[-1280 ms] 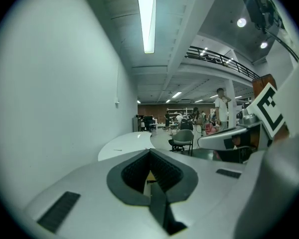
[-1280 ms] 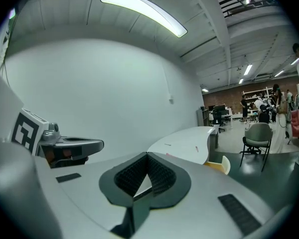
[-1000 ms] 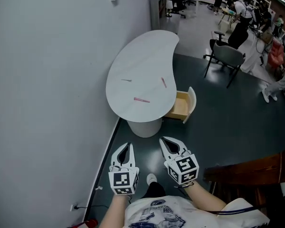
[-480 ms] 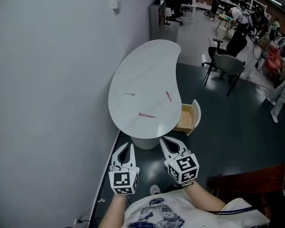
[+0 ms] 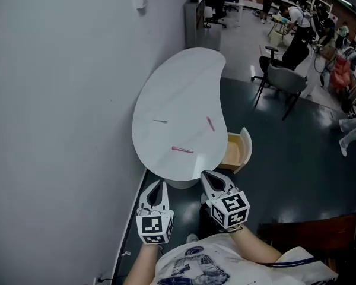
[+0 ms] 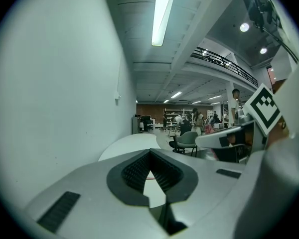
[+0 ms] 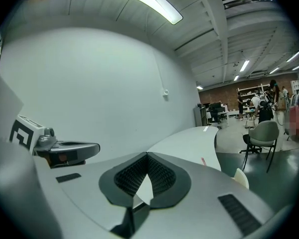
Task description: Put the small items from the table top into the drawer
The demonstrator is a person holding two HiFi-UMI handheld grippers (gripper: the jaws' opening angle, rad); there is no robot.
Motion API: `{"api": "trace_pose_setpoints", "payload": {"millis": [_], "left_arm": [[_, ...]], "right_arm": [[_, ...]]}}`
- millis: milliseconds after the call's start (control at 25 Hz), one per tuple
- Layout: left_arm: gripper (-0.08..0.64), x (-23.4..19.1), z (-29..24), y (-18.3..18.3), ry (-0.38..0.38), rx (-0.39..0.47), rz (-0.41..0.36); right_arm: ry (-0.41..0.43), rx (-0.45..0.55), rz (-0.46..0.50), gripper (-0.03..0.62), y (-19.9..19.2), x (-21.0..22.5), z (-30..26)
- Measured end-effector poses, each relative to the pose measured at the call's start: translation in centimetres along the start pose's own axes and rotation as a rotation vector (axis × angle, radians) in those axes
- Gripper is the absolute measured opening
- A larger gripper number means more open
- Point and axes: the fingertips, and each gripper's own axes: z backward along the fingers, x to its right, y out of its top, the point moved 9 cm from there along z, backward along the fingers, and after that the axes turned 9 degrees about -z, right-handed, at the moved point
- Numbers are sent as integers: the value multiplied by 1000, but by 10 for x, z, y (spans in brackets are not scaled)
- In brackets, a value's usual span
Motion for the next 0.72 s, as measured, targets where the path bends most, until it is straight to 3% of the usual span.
{"api": "trace_pose_setpoints", "payload": {"millis": [720], "left_arm": [[34,-37,-160,26,127,-75,33]], "right_arm": [[143,-81,-2,21,69,102,-148]]}}
